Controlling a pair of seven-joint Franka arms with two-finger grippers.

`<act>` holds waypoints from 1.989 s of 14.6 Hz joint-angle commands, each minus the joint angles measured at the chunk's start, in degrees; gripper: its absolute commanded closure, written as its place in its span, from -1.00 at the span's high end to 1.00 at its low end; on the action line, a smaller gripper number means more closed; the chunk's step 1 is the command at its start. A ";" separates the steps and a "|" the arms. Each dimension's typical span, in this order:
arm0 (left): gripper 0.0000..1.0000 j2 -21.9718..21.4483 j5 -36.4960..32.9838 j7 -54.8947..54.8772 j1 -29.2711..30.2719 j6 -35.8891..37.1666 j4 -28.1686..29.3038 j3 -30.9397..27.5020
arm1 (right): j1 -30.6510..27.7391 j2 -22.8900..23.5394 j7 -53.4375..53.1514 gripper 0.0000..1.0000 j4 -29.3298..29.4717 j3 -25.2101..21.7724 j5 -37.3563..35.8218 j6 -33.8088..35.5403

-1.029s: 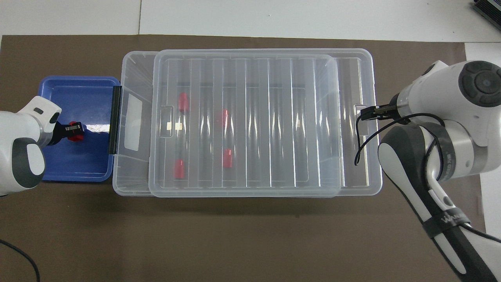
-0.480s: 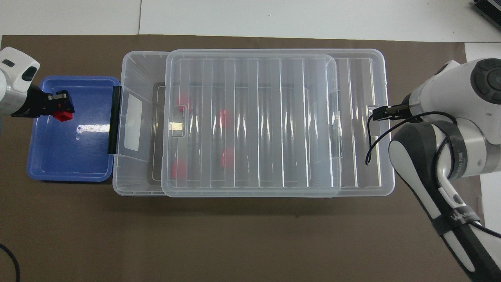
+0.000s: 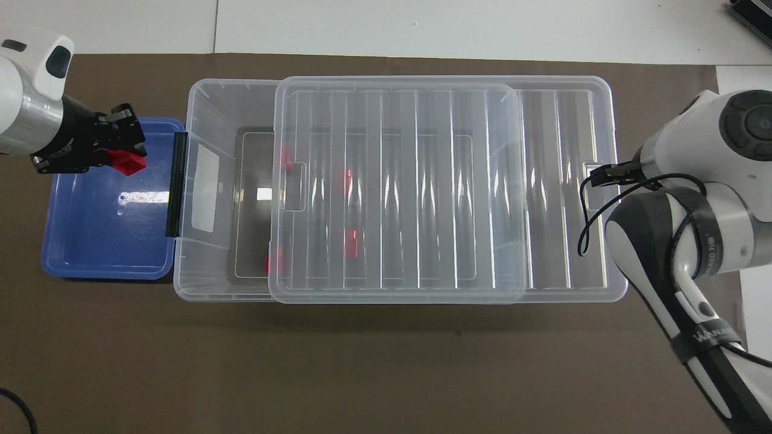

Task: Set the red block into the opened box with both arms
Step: 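Slide the lid toward the right arm while the left gripper lifts the block, then carry the red block with the left gripper over the opened box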

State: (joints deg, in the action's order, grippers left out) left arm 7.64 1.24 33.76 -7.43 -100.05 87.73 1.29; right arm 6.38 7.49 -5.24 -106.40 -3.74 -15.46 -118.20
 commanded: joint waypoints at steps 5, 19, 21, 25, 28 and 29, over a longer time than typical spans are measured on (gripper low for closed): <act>-0.68 -1.31 0.51 4.55 -3.20 -4.35 3.05 -0.15 | -1.36 -0.11 -1.00 1.00 -0.03 0.13 -4.31 1.39; -0.69 -5.97 2.80 5.96 -6.01 -17.79 16.76 0.11 | -3.39 -0.90 0.14 1.00 0.85 0.04 -5.37 3.85; -0.69 -5.45 2.80 8.58 -8.03 -20.34 17.90 0.03 | -3.74 -0.90 0.14 1.00 0.85 0.04 -5.72 3.94; -0.60 -4.83 2.80 10.27 -8.83 -27.55 23.17 0.02 | -3.74 -1.42 0.14 1.00 1.02 0.04 -6.07 4.55; -0.57 -3.77 2.71 10.01 -9.27 -30.80 24.50 -0.06 | -3.74 -1.78 0.05 1.00 2.42 0.22 -5.20 6.40; -0.57 -3.16 2.71 10.10 -9.36 -31.77 25.03 -0.06 | -3.74 -1.95 0.14 1.00 3.30 0.22 -4.85 7.53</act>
State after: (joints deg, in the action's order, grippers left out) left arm 4.25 3.35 43.35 -15.61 -128.88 111.06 2.12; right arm 3.25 6.61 -5.24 -104.46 -3.98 -19.56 -113.52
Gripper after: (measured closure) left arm 0.656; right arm 0.000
